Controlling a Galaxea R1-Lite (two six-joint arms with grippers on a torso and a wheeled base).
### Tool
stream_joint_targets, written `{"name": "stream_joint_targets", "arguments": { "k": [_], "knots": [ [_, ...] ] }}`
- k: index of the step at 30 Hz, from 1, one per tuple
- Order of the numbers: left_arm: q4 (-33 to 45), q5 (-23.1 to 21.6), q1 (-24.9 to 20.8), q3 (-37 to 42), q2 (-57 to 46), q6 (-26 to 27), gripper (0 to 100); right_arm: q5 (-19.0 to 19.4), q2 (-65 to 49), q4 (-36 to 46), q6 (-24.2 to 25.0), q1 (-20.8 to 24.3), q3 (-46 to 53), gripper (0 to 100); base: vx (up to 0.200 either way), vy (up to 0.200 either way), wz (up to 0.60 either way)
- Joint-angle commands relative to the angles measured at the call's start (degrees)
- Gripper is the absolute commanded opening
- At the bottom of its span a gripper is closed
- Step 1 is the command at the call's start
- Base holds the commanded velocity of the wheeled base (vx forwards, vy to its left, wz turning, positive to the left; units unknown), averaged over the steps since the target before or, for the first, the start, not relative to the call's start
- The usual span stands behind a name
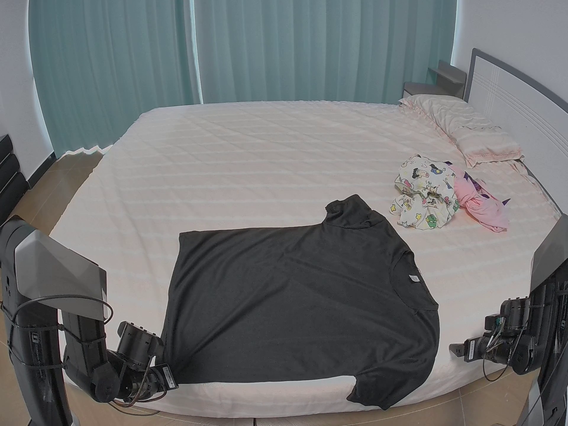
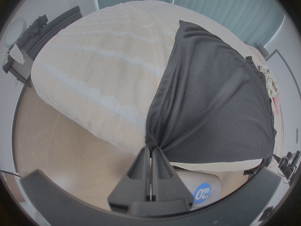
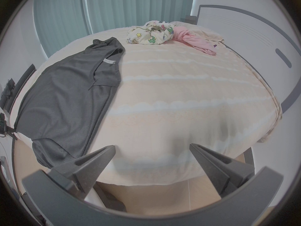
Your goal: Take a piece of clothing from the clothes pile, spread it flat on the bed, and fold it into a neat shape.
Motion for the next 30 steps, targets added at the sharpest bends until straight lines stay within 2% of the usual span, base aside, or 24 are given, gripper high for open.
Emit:
{"name": "stream_joint_targets", "arguments": {
  "k": [1,5,6,8,11,15,28,29,30],
  "knots": [
    [0.0,0.0,0.0,0.1,0.1,0.0,0,2.3,-1.5,-0.8,-0.2,-3.1,1.0,100,0.000,0.000,0.00],
    [0.0,0.0,0.0,0.1,0.2,0.0,0,7.0,-4.0,-0.8,1.2,-3.5,1.0,100,0.000,0.000,0.00],
    [0.0,0.0,0.0,0.1,0.1,0.0,0,10.0,-5.3,-0.8,3.9,-2.9,0.9,100,0.000,0.000,0.00],
    [0.0,0.0,0.0,0.1,0.2,0.0,0,13.6,-6.9,-0.8,9.3,-1.1,0.6,100,0.000,0.000,0.00],
    [-0.1,0.0,0.0,0.1,0.1,-0.1,0,15.6,-6.8,-0.8,15.2,2.1,-0.5,100,0.000,0.000,0.00],
    [-0.2,-0.2,0.0,0.1,0.1,-0.1,0,15.5,-3.1,-0.8,20.3,6.2,-3.6,100,0.000,0.000,0.00],
    [-0.2,-0.3,0.1,0.1,0.1,-0.1,0,15.0,4.5,-0.7,21.2,8.3,-11.6,100,0.000,0.000,0.00],
    [-0.2,-0.3,0.0,0.1,0.1,-0.1,0,15.0,4.4,-0.8,22.1,8.3,-12.3,0,0.000,0.000,0.00],
    [-0.2,-0.3,0.0,0.1,0.1,-0.1,0,15.0,4.2,-0.8,23.2,8.3,-12.9,0,0.000,0.000,0.00]
  ]
}}
